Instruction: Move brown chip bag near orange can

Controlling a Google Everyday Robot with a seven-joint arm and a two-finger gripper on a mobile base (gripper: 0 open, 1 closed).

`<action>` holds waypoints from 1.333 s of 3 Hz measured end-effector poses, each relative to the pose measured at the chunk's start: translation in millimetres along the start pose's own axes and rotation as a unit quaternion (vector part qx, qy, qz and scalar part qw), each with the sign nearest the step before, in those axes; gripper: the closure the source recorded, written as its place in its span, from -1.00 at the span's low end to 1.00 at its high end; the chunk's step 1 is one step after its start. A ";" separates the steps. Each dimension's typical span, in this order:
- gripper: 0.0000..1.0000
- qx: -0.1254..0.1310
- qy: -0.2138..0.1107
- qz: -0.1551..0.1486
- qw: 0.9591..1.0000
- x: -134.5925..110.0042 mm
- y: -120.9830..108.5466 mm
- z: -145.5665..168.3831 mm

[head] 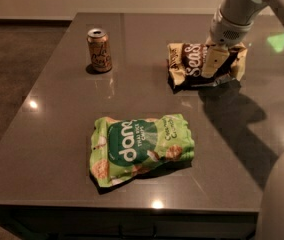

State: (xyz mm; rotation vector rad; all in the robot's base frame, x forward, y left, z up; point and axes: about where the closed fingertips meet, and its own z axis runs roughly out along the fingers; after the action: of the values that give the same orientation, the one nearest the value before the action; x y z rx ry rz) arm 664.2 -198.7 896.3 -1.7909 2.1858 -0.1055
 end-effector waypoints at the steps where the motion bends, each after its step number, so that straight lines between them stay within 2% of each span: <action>1: 0.26 -0.008 -0.003 -0.019 1.000 -19.4 6.3 -0.1; 2: 0.87 -0.017 -0.017 -0.051 0.998 -59.9 17.3 -7.8; 3: 1.00 -0.023 -0.030 -0.076 0.996 -90.3 23.6 -14.0; 4: 1.00 -0.032 -0.035 -0.104 0.994 -121.5 25.7 -14.6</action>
Offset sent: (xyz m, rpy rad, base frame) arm -0.0177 0.0796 0.0247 0.0083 0.0204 0.1472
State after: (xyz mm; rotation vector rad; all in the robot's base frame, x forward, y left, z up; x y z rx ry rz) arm 656.3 -77.8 927.0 -2.0214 1.9719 -0.0200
